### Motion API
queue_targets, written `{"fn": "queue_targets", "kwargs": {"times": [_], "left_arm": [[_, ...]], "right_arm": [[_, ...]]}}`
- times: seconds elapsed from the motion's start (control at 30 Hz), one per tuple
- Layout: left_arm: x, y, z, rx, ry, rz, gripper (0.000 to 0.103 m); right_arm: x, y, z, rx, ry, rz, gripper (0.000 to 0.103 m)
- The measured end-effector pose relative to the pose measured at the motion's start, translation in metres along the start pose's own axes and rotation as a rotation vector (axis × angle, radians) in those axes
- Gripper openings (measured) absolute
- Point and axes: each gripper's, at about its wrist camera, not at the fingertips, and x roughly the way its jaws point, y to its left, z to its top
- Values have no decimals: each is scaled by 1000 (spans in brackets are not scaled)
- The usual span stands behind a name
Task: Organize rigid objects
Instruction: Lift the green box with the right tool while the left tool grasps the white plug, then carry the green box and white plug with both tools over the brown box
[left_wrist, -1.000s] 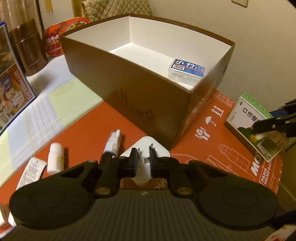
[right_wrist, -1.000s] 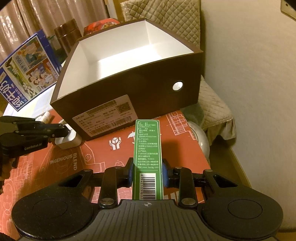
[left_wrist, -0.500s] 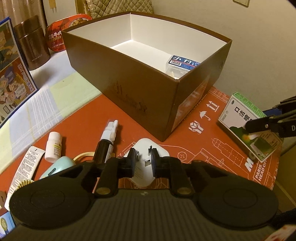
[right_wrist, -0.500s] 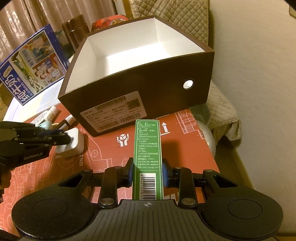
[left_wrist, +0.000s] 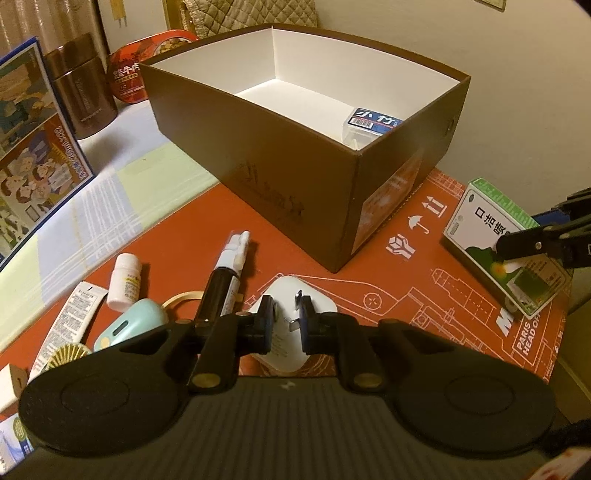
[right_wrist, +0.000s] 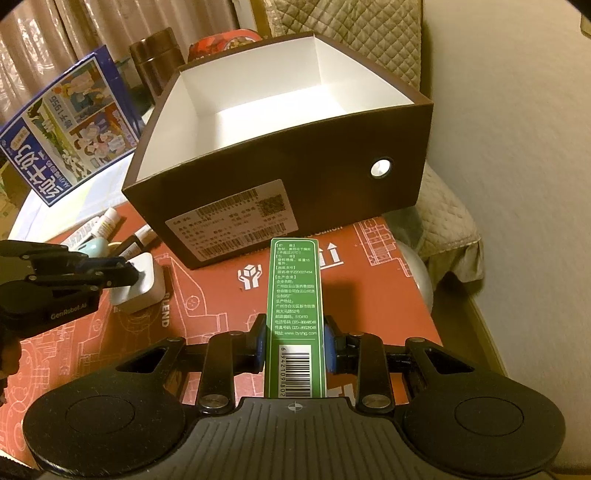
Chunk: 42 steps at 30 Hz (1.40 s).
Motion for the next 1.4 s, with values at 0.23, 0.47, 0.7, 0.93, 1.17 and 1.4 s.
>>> {"fn": "queue_targets", "kwargs": {"times": [0.23,0.47,0.7,0.93,1.17,1.4], "left_arm": [[-16,1,-1,-24,-14,15,11],[-43,2,5,-41,-37,18,11],[-72,0,17,-55,-55,15,11],[-95,-4,38,-48,-101,13,11],[-99,-12,66,-28,-140,17,11],[-90,-18,98,-27,-158,24,11]], "right_arm": [[-4,5,1,-16,-7,9,27],[-13,10,6,-37,-21,21,27],[-34,15,17,-62,-44,58,27],[-59,20,36,-103,-87,108,27],[-70,20,61,-137,-139,138,27],[-69,16,94,-173,-186,159,27]]}}
